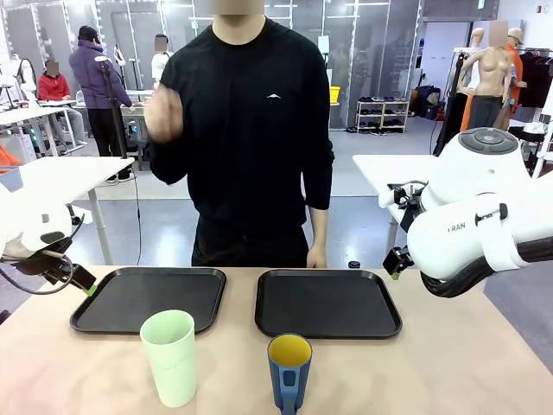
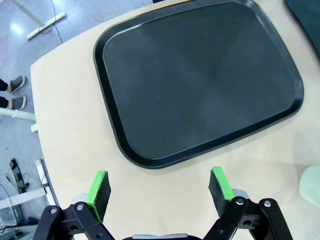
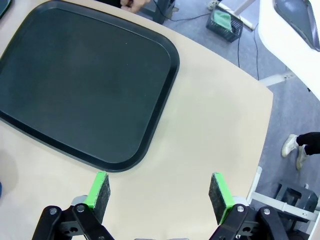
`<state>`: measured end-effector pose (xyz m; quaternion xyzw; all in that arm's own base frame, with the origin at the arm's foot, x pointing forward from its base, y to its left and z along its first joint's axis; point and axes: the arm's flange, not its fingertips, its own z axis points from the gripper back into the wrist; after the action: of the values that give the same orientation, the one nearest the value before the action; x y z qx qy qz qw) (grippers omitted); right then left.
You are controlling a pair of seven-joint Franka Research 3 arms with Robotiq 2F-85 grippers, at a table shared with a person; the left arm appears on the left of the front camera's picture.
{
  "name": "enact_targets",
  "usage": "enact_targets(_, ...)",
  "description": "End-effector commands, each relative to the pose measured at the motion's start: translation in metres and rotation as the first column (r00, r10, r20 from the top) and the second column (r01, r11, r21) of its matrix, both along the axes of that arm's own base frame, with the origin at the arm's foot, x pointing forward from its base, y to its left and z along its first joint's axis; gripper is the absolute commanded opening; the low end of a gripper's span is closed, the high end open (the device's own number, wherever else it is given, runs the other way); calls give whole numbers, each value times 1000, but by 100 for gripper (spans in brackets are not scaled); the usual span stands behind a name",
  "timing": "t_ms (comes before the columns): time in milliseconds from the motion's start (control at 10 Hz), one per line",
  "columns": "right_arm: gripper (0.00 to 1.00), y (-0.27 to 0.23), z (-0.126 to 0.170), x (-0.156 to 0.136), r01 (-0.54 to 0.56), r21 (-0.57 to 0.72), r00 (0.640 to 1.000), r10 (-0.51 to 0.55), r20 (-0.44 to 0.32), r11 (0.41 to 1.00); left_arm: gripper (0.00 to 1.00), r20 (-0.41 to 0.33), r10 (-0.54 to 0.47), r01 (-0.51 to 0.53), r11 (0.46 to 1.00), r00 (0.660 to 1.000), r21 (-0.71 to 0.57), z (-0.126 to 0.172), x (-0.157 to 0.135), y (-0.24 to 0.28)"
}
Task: Sort and store the cups by type.
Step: Pick up the Reusable plastic cup.
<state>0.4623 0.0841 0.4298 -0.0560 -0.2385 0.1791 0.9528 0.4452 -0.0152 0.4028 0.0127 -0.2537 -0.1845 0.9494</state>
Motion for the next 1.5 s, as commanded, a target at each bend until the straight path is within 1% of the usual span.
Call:
enact_targets(0,100,-1,-1,0,2,-15,1000,-2,2,1000,100,0,2,-2,1000,1000,-3,0,-1,2)
enact_targets(1400,100,-1,-1,0,2,-15,1000,-2,2,1000,100,0,2,-2,1000,1000,-3,0,-1,2)
